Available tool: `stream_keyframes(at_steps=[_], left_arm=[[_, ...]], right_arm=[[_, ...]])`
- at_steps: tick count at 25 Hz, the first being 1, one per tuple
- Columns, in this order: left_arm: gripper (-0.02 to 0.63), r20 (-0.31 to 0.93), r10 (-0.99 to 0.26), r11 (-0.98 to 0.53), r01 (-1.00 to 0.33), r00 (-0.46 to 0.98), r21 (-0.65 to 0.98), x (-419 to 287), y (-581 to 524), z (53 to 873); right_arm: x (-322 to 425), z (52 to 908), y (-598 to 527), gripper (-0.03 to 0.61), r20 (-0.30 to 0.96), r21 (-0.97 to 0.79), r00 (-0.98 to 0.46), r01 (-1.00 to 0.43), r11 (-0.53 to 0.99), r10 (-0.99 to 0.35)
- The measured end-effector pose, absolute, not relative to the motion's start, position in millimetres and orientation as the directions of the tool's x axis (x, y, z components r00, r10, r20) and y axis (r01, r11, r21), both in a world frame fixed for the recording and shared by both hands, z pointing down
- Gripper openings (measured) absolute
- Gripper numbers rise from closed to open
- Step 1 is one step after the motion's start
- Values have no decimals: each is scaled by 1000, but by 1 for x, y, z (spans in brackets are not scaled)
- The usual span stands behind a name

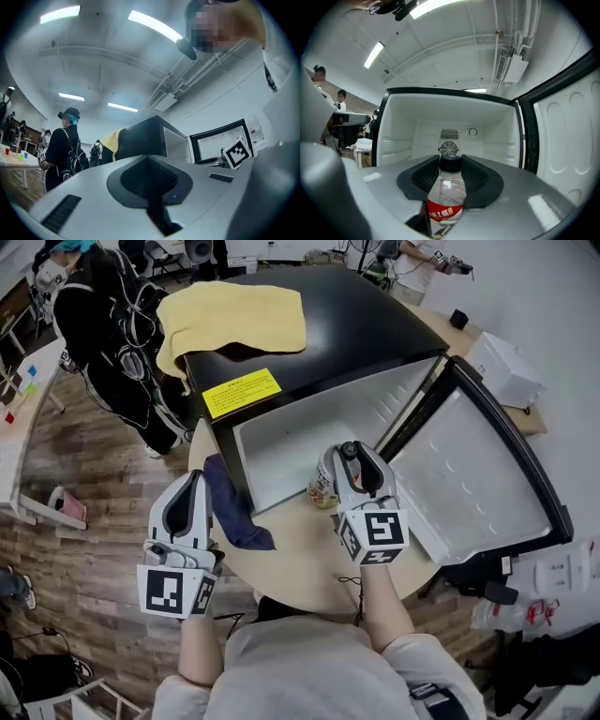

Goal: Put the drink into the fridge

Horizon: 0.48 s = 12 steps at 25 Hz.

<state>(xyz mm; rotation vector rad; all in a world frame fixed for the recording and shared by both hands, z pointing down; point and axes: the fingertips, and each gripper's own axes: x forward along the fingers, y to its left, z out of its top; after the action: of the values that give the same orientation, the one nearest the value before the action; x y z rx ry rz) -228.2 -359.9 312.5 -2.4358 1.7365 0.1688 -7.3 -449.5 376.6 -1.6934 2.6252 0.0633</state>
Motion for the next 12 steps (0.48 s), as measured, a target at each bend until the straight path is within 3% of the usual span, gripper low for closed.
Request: stream_keyframes(at_steps=[12], left_arm=[[6, -133, -933, -331, -942, 335, -46, -252, -382, 330]], right_arm=[[-31, 418, -511, 155, 48, 55, -382, -922, 384, -923]])
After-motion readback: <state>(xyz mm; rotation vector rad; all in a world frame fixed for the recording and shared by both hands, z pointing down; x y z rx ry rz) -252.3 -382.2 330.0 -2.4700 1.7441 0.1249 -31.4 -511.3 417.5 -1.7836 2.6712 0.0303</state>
